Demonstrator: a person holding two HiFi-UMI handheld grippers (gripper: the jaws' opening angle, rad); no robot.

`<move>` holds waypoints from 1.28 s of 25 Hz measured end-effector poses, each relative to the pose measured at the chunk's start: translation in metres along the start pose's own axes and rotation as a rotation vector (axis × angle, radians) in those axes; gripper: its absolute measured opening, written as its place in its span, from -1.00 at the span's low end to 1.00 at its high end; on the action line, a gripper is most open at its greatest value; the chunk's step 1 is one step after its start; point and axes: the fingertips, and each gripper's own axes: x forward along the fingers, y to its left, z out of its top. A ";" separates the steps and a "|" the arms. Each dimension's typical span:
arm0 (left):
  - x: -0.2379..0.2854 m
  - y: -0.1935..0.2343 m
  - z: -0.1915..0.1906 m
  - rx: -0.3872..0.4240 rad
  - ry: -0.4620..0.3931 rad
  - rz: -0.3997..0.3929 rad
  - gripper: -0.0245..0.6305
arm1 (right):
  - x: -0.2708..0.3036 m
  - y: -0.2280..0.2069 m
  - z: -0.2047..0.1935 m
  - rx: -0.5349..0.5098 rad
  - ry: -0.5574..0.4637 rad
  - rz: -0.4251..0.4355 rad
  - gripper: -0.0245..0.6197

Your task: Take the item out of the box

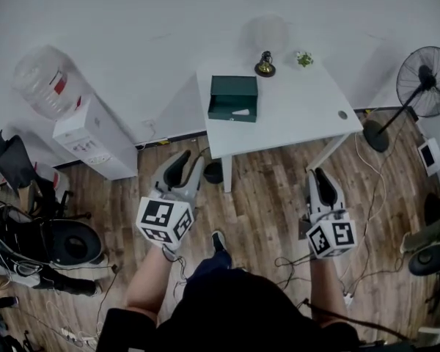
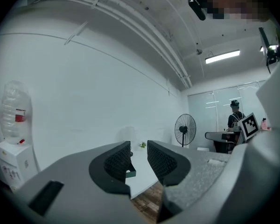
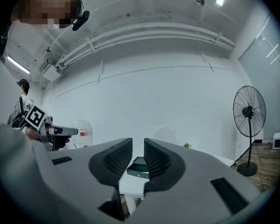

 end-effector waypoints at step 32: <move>0.300 0.154 -0.048 -0.053 0.133 0.048 -0.60 | 0.366 -0.112 -0.078 0.047 0.144 0.147 -0.68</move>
